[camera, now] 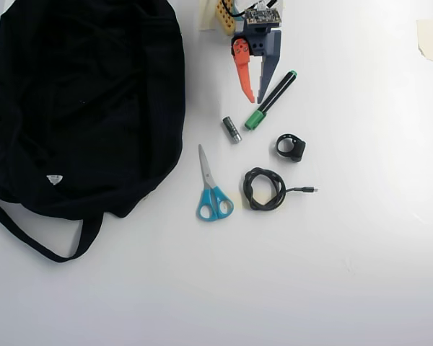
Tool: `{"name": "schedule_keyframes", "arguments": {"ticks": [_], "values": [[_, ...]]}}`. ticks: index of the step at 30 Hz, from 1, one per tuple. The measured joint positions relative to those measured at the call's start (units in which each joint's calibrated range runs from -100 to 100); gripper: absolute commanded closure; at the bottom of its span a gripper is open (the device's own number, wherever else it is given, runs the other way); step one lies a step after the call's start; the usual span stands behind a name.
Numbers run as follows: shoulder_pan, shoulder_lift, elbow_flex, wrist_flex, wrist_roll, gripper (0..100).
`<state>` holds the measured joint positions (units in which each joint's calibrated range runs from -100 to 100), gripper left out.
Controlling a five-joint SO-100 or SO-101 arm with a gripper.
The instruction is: Put the green marker into the black bag
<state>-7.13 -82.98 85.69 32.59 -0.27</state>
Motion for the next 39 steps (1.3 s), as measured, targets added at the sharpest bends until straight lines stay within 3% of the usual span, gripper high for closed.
{"name": "schedule_keyframes", "arguments": {"ticks": [11, 22, 29, 39], "values": [[-0.6, 33.4, -34.4, -10.3, 0.1, 98], [-0.3, 60.5, -64.3, -11.0, 0.1, 98], [-0.1, 69.9, -73.8, -12.3, 0.1, 98], [0.5, 71.7, -74.4, -15.0, 0.1, 98]]}}
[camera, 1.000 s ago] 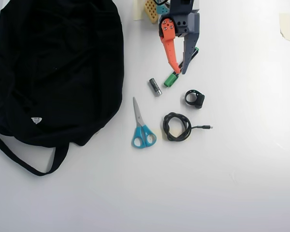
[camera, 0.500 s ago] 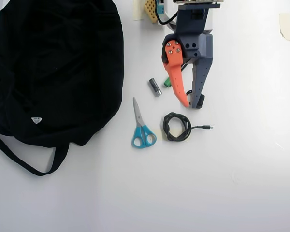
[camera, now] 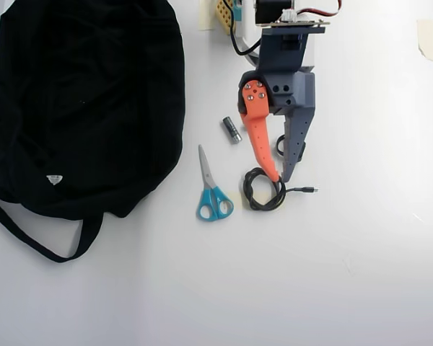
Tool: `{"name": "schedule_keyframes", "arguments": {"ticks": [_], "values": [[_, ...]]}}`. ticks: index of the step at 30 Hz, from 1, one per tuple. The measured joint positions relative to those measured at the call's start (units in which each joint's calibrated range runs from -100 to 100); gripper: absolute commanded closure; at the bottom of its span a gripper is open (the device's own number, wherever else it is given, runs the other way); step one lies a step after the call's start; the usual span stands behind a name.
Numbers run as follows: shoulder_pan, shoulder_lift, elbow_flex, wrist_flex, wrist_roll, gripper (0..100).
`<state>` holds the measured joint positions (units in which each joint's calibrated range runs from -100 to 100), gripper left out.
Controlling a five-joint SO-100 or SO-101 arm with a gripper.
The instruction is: Put the green marker into the black bag
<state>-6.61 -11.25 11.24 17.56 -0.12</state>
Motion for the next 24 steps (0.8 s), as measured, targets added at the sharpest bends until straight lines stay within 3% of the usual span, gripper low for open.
{"name": "schedule_keyframes", "arguments": {"ticks": [24], "values": [[-1.9, 0.0, -0.1, 0.0, -0.2, 98]]}}
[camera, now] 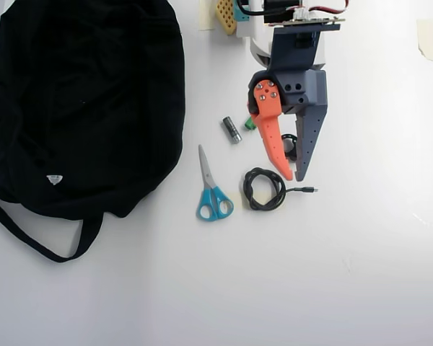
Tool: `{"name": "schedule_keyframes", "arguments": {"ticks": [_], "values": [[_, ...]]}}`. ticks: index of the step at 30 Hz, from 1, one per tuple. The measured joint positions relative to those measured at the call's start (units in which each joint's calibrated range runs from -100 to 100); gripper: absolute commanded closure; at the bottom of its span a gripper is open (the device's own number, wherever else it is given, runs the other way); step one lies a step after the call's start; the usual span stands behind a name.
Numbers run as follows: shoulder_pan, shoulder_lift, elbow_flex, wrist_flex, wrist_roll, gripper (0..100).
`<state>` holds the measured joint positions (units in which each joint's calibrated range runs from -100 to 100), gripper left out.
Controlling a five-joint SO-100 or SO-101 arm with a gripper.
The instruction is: Put the green marker into the black bag
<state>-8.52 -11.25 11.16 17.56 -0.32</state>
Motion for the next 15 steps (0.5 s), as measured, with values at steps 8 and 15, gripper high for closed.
{"name": "schedule_keyframes", "arguments": {"ticks": [8, 15], "values": [[-0.1, 0.0, -0.2, 0.0, 0.1, 98], [-0.8, 0.0, -1.6, 8.6, 0.2, 98]]}}
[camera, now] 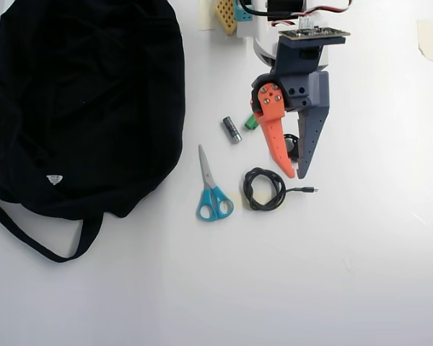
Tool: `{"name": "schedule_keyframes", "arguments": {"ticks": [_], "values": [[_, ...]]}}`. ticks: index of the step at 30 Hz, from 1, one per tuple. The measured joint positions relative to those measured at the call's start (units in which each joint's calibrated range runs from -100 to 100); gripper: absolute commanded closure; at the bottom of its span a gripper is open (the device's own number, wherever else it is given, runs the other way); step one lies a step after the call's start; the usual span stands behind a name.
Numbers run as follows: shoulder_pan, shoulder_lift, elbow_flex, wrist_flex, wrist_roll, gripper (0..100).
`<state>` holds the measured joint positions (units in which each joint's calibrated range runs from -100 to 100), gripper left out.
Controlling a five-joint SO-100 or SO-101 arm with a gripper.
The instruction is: Put the green marker into the black bag
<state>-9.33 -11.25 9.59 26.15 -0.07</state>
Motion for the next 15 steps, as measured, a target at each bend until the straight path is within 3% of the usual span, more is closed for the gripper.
{"name": "schedule_keyframes", "arguments": {"ticks": [10, 15], "values": [[0.0, 0.0, -3.5, 14.5, 0.0, 98], [0.0, -0.2, -6.6, 25.9, -2.8, 98]]}}
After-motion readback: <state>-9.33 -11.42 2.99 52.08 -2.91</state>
